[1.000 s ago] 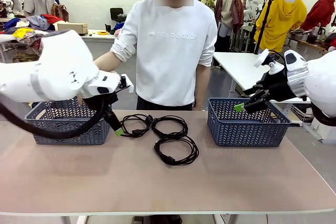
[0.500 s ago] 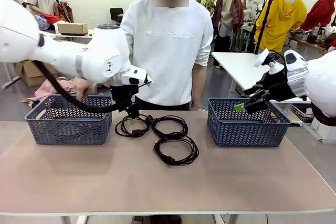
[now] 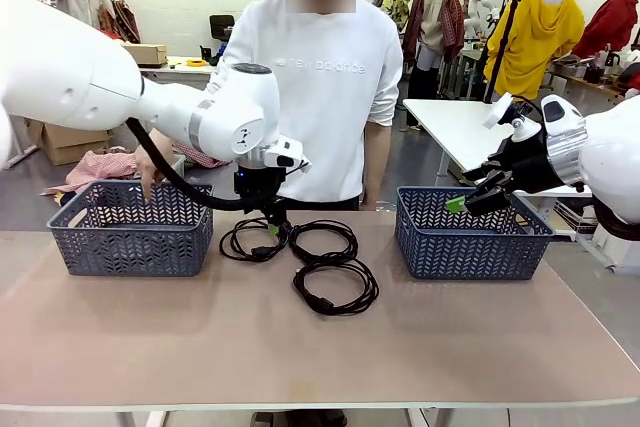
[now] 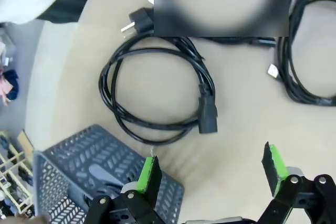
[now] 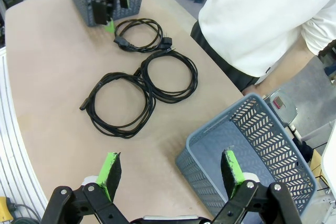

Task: Organize the cables according to human instructions.
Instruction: Pick up a bundle of cables and place it in the basket indicated by the human.

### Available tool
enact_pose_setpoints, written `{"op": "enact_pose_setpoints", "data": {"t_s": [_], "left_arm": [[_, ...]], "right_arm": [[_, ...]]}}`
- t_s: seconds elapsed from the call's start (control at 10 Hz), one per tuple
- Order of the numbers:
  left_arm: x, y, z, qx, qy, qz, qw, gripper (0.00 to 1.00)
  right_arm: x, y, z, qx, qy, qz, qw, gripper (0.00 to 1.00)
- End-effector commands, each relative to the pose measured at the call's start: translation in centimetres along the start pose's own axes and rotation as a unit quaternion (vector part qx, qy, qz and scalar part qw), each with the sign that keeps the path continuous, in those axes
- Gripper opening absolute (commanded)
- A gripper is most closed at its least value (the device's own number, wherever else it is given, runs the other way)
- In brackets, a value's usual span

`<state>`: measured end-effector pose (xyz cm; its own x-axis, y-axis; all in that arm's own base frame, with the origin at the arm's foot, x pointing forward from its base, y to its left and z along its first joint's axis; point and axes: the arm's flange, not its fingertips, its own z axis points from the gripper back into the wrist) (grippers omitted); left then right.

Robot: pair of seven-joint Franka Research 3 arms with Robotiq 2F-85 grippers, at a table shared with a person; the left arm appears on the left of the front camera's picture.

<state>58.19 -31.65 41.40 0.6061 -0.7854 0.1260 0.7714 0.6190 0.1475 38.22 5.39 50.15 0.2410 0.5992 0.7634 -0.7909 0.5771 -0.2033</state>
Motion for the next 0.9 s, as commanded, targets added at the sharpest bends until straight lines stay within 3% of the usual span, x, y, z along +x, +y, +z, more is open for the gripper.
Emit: {"op": "enact_pose_setpoints", "data": {"t_s": [0.0,0.8], "left_arm": [[1.6,0.4,-0.6,0.019,0.002,0.002,1.0,1.0],[1.4,0.2,-1.3,0.005,0.0,-0.006,1.0,1.0]], "right_arm": [[-0.1,-0.1,-0.2,0.0,-0.003,0.001,1.0,1.0],[-0.1,-0.1,-0.2,0.0,-0.003,0.001,1.0,1.0]]}}
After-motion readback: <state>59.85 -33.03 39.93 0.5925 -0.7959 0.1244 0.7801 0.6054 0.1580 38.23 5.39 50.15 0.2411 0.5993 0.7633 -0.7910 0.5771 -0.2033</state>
